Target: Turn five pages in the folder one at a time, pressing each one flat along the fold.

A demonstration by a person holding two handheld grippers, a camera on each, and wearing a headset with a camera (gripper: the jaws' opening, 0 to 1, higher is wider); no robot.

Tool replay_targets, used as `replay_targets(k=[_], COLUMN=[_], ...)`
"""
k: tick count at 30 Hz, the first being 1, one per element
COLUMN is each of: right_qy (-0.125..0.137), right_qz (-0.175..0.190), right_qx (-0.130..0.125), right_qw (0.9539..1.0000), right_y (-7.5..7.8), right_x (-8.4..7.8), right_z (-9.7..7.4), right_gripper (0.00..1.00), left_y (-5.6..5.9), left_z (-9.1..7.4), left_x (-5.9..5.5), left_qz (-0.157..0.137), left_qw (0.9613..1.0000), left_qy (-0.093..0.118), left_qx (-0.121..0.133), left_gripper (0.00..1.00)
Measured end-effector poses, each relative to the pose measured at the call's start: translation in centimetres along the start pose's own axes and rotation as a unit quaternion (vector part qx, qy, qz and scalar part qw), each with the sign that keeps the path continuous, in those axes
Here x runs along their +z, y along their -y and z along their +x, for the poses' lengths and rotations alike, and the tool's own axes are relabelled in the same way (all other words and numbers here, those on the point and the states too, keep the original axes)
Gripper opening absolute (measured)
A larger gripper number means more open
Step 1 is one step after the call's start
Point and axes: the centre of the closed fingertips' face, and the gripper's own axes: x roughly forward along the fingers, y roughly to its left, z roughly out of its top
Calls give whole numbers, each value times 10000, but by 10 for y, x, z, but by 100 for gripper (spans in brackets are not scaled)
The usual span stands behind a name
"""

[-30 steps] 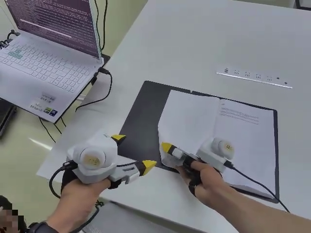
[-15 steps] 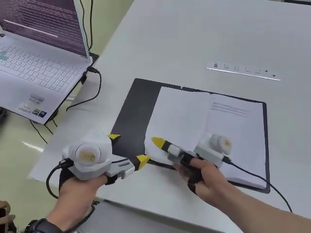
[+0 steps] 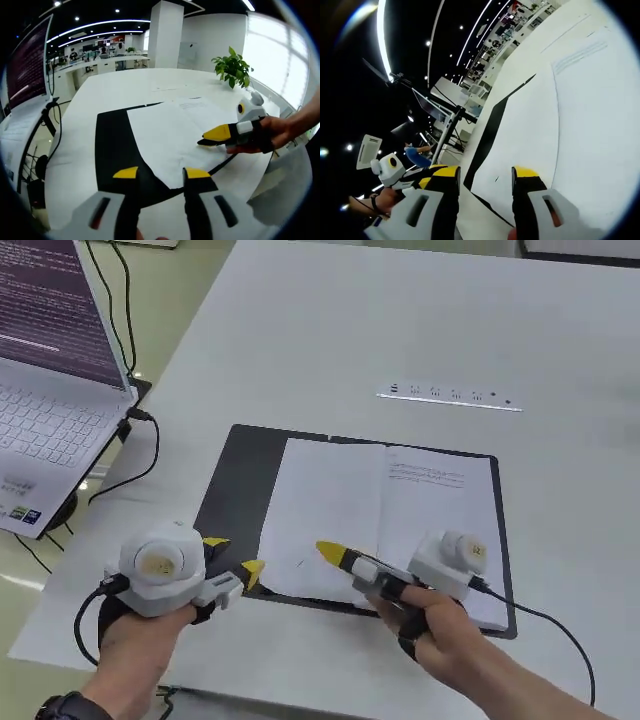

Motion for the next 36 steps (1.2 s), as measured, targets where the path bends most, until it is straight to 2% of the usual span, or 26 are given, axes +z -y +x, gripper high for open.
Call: replay_targets(k=[7,10,17,25,28,31,33,35,36], right_qy=[191,188,292,369,370,346,332,322,318], right_qz=[12,-24,9,67,105,83,61,42,40], right_qx=[-138,-227,-312,-369,-389,-393,-394,-395,-398], right_qw=[9997,9996,9991,9986,9985,9986,9987,9987,9987], right_y=[14,20,29,33,36,38,39,40,40], right_x=[11,10,12,11,11,12,12,14,15], right_z=[-23,-32,-50,-60,-62,-63,-63,-63,-63], right_gripper=[39,38,37,36,36,35,35,35,35], left_y=[4,3,10,14,14,16,19,23,22], left_z=[13,21,34,46,48,49,49,50,50], left_x=[1,-7,-21,-40,-44,-47,-52,-60,-54], left_qz=[42,-104,46,27,-156,-208,-148,-59,-60], left_qw=[9999,9997,9986,9966,9966,9965,9961,9947,9966], left_qy=[-85,-223,-474,-777,-775,-797,-857,-1013,-811], left_qx=[-95,-76,-247,-257,-223,-171,-156,-149,-116], left_gripper=[21,15,6,0,0,0,0,0,0])
